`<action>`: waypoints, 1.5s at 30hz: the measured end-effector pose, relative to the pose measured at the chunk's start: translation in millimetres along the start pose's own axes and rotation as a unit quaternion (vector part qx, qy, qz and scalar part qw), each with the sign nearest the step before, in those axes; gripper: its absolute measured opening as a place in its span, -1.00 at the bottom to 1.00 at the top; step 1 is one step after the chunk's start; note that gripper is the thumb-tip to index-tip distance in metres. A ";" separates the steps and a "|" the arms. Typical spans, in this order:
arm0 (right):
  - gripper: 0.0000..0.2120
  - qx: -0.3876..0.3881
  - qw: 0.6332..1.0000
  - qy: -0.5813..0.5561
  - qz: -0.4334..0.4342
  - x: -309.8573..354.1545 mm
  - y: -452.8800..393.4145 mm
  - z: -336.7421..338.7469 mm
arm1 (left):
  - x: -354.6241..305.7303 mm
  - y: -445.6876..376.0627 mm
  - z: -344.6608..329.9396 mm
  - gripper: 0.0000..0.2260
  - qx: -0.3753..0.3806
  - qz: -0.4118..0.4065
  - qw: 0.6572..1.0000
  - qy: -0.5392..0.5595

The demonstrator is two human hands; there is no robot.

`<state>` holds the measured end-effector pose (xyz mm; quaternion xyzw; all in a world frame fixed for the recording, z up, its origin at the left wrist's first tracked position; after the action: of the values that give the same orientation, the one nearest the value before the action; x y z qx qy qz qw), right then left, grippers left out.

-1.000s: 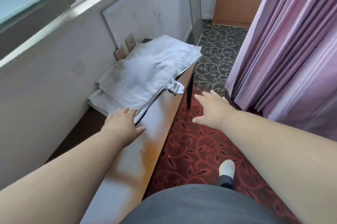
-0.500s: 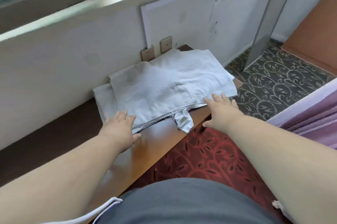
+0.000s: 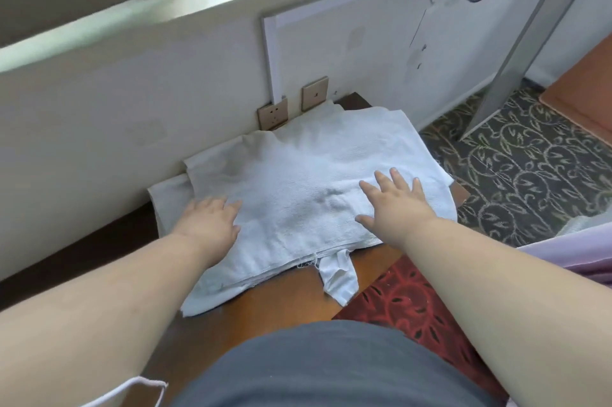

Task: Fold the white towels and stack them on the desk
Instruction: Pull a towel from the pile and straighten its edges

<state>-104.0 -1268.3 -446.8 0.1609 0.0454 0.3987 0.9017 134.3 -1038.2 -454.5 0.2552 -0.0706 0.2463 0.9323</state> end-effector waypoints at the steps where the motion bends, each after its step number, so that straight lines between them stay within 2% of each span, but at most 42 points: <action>1: -0.28 0.001 1.000 0.003 0.006 -1.2 -10.8 -0.2 | -2.8 -12.2 6.1 -0.48 -0.002 -0.002 1.000 0.002; 8: -0.32 0.026 0.998 0.009 0.053 -14.5 -117.9 20.3 | -24.9 -97.2 51.3 -0.48 -0.013 0.002 0.999 0.032; 14: -0.28 0.070 0.992 -0.032 0.100 -23.5 -201.5 29.1 | -49.8 -169.5 79.5 -0.50 0.025 0.019 0.996 0.081; 19: -0.21 0.147 0.978 -0.084 0.121 -41.7 -240.2 6.2 | -72.5 -205.3 69.7 -0.51 0.066 0.036 0.991 0.110; 22: -0.35 0.111 0.975 -0.126 0.148 -47.1 -256.2 2.7 | -70.4 -215.3 68.6 -0.54 0.048 0.081 0.989 0.112; 24: -0.51 0.081 0.969 -0.179 0.149 -49.1 -269.7 6.9 | -66.6 -227.0 77.4 -0.62 0.032 0.096 0.987 0.125; 26: -0.58 0.056 0.968 -0.190 0.157 -50.2 -282.5 11.9 | -64.4 -239.9 85.3 -0.69 0.025 0.101 0.986 0.129; 30: -0.40 0.014 0.971 -0.161 0.174 -56.7 -298.0 24.8 | -55.0 -246.1 90.2 -0.55 0.017 0.114 0.986 0.120; 34: -0.46 0.044 0.973 -0.130 0.187 -55.7 -304.1 22.8 | -40.1 -241.8 81.2 -0.54 0.038 0.100 0.992 0.074; 39: -0.46 0.019 0.980 -0.088 0.180 -67.4 -304.3 23.6 | -13.5 -219.6 66.6 -0.43 0.034 0.146 0.986 0.067; 42: -0.55 0.019 0.980 -0.117 0.162 -72.8 -299.1 29.3 | -6.0 -209.1 71.4 -0.56 0.000 0.154 0.984 0.085; 45: -0.61 0.020 0.968 -0.180 0.176 -50.0 -281.2 37.9 | -11.0 -196.5 82.7 -0.64 -0.050 0.165 0.975 0.139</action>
<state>68.1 -1491.9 -505.1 0.2539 -0.1388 0.5143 0.8073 221.6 -1232.1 -472.9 0.1564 0.0060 0.4255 0.8913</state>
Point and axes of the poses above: each hand's wrist, its own y-axis away from the middle knuckle, its own z-axis out of the back of the hand, x = y × z, the point moved 7 cm from there along -y, towards the middle knuckle, and after that the axes turned 8 degrees about -y, right-handed, at the moved point
